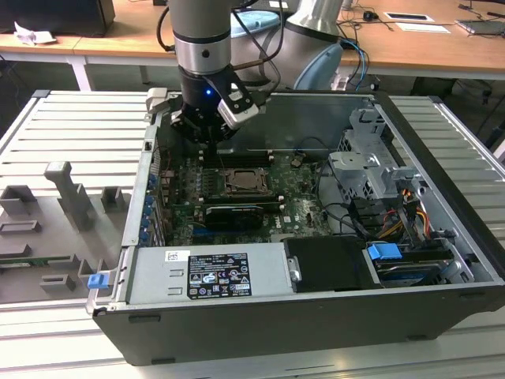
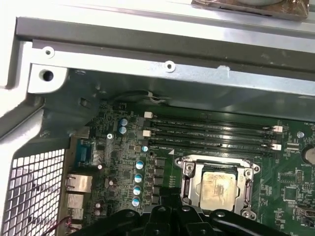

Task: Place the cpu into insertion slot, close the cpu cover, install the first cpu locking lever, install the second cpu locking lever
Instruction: 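Install the first cpu locking lever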

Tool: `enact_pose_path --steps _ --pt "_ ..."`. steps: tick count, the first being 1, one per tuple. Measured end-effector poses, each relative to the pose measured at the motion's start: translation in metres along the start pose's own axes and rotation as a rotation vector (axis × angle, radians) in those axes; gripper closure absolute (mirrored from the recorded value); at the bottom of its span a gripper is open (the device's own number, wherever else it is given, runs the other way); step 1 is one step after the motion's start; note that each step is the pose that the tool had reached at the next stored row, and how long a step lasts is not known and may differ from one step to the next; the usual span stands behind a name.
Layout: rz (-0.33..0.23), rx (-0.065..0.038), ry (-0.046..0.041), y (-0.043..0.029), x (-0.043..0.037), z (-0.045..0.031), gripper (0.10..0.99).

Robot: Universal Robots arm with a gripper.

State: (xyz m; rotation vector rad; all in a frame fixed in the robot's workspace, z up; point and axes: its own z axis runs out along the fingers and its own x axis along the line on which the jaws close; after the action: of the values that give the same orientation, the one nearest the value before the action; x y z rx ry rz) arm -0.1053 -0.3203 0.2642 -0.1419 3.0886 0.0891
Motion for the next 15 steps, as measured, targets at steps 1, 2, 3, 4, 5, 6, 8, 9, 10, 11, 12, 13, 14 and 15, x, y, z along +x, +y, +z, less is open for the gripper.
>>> enact_pose_path --steps 1,2,3,4,5,6,8,9,10,11,12,13,14,15 --pt "0.003 0.0 -0.0002 0.0004 0.0005 0.0 0.98" --pt "0.008 0.0 -0.0005 0.0012 0.0012 0.0 0.98" --pt "0.01 0.001 -0.0006 0.0023 0.0018 0.0 0.98" --pt "0.011 0.001 -0.0006 0.0033 0.0021 0.0001 0.98" --pt "0.011 0.001 -0.0006 0.0053 0.0022 0.0002 0.98" --pt "0.012 0.001 -0.0007 0.007 0.002 0.0005 0.98" --pt "0.012 0.001 -0.0007 0.0106 0.0019 0.0016 0.98" --pt "0.012 0.001 -0.0008 0.0114 0.0023 0.002 0.98" --pt "0.012 0.0 -0.0009 0.0122 0.003 0.0027 0.98" --pt "0.012 0.001 -0.0007 0.0128 0.0034 0.003 0.98" --pt "0.012 0.001 -0.0007 0.0137 0.0034 0.0035 0.98" --pt "0.012 0.0 -0.0007 0.0146 0.0034 0.0037 0.98" --pt "0.012 0.0 -0.0007 0.0154 0.0033 0.0038 0.98" --pt "0.012 0.0 -0.0008 0.0166 0.0031 0.004 0.98"
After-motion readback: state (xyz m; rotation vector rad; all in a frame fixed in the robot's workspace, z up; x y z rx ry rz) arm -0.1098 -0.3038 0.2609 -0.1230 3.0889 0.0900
